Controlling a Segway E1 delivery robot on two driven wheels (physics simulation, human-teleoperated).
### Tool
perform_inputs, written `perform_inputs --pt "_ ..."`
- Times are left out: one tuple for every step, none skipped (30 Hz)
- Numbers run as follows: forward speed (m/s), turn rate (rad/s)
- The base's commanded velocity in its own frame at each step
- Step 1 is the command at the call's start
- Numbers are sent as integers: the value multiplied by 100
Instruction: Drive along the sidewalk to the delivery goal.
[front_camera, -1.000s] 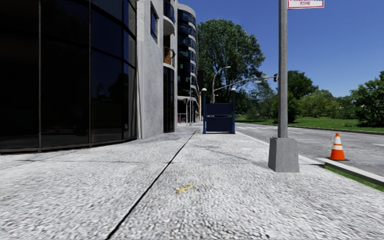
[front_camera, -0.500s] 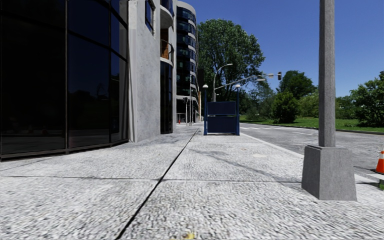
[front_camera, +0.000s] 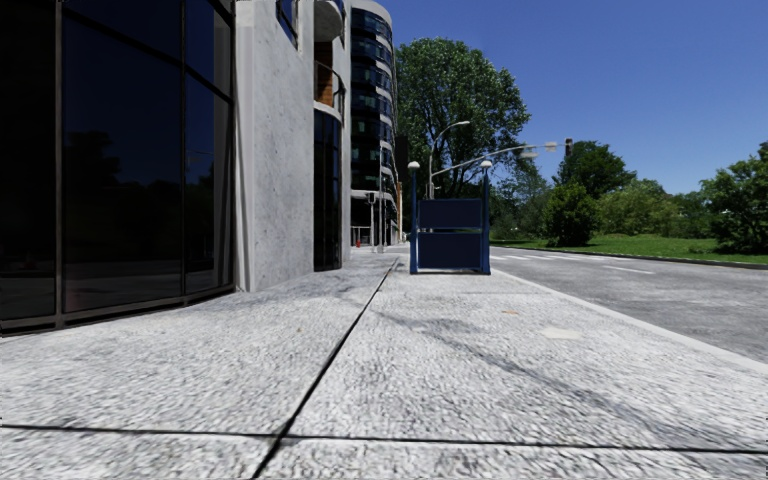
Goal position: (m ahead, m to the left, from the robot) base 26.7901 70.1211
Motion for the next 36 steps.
perform_inputs --pt "200 0" --pt "200 0" --pt "200 0" --pt "200 0" --pt "199 0" --pt "199 0" --pt "199 0" --pt "199 0" --pt "199 0" --pt "199 0" --pt "199 0" --pt "198 0" --pt "197 0" --pt "197 0" --pt "196 0" --pt "196 0" --pt "196 0" --pt "196 0" --pt "196 0" --pt "196 0" --pt "196 0" --pt "196 0" --pt "196 0" --pt "197 0" --pt "197 0" --pt "197 0" --pt "197 0" --pt "197 0" --pt "197 0" --pt "197 0" --pt "197 0" --pt "197 0" --pt "197 0" --pt "197 0" --pt "197 0" --pt "197 0"
